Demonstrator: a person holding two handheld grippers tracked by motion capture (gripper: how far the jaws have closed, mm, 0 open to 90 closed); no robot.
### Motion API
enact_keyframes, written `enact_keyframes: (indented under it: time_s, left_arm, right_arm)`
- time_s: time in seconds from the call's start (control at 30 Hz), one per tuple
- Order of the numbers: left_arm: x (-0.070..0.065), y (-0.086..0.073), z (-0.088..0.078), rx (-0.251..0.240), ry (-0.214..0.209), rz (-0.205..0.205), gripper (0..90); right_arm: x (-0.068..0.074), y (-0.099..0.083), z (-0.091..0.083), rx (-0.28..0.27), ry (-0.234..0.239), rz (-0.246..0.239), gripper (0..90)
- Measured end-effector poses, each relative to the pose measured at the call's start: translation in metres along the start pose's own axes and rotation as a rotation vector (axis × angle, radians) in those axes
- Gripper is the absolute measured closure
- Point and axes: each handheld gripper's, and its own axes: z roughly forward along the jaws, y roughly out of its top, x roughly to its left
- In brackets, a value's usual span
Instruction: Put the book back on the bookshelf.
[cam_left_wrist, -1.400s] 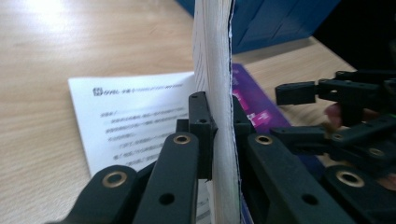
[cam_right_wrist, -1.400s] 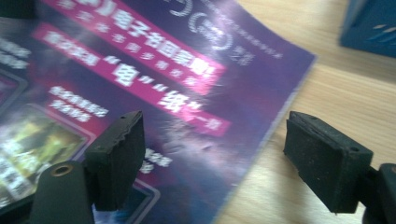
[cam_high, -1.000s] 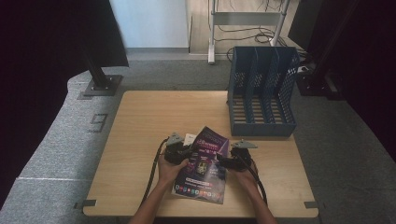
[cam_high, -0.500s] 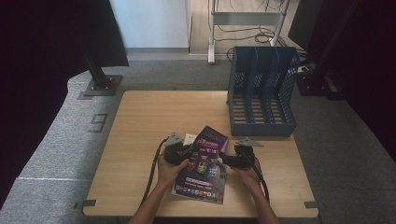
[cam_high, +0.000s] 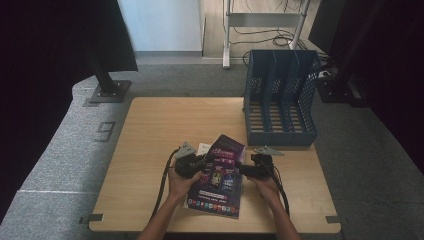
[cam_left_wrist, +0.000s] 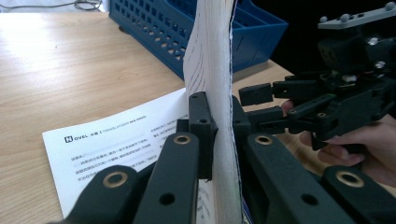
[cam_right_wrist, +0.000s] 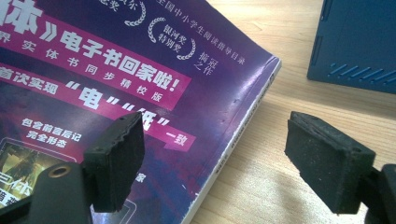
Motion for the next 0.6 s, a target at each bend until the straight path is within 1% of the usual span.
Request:
enact_keyframes:
  time_s: [0.2,0.47,0.6]
  left_arm:
    - [-0.003,0.003,-0.004,-0.021,-0.019,0.011,86.0]
    - [-0.009,0.007,-0.009,-0.041,-0.033,0.038,85.9]
    - [-0.014,0.009,-0.011,-0.048,-0.033,0.061,86.0]
  right_arm:
    - [0.0,0.002,-0.001,-0.002,-0.005,-0.002,19.3]
    - [0.002,0.004,-0.003,-0.01,0.022,0.0,19.3]
    - [0.001,0.005,-0.004,-0.017,0.04,0.013,18.8]
